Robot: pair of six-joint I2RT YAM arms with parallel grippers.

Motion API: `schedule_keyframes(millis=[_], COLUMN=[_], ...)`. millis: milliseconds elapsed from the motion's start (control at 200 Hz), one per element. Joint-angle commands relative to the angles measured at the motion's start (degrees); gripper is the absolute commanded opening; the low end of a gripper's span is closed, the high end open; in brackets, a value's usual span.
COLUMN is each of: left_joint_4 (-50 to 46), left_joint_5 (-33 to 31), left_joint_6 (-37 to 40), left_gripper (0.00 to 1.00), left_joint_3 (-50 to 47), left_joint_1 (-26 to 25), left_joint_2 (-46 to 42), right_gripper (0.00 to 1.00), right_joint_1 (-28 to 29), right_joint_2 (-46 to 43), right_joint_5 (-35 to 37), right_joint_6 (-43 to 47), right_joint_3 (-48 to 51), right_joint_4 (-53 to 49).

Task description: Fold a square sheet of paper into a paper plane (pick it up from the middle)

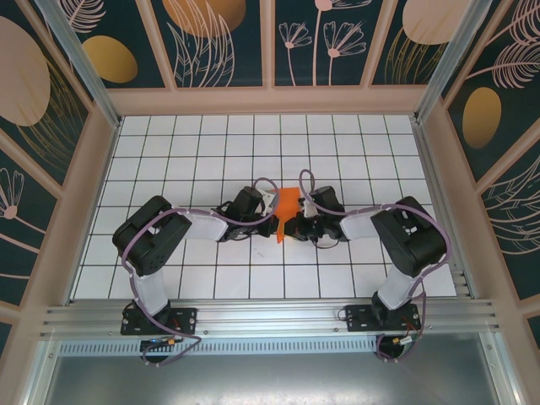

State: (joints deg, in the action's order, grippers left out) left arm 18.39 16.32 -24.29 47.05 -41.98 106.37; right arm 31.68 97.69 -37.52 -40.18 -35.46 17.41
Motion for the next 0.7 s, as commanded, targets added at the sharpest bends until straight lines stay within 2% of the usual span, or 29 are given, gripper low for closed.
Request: schedule_keyframes(millis=[0,430,696], left_joint_4=[-5.1,-5.1,-5.0], left_joint_5=[-0.8,-0.5,-0.5], left_joint_6=[-0.8,-0.7,-0.8], left_gripper=[0.00,0.00,0.00], left_joint_3=[-1.8,-1.7,-2.0], left_joint_1=[0.2,0.3,0.2], left_joint_2=[2.4,2.6,2.5], right_gripper=[0.10,0.09,0.10], right_joint_1=[1.2,2.6,2.9], right_joint_2=[-3.5,1.9,-2.0], right_joint_5=[-0.6,0.4,-1.1], right_joint_6=[-1.3,-4.4,-4.5], right_joint_3=[0.8,3.9,3.5], right_joint_4=[-0.2,5.9,5.3])
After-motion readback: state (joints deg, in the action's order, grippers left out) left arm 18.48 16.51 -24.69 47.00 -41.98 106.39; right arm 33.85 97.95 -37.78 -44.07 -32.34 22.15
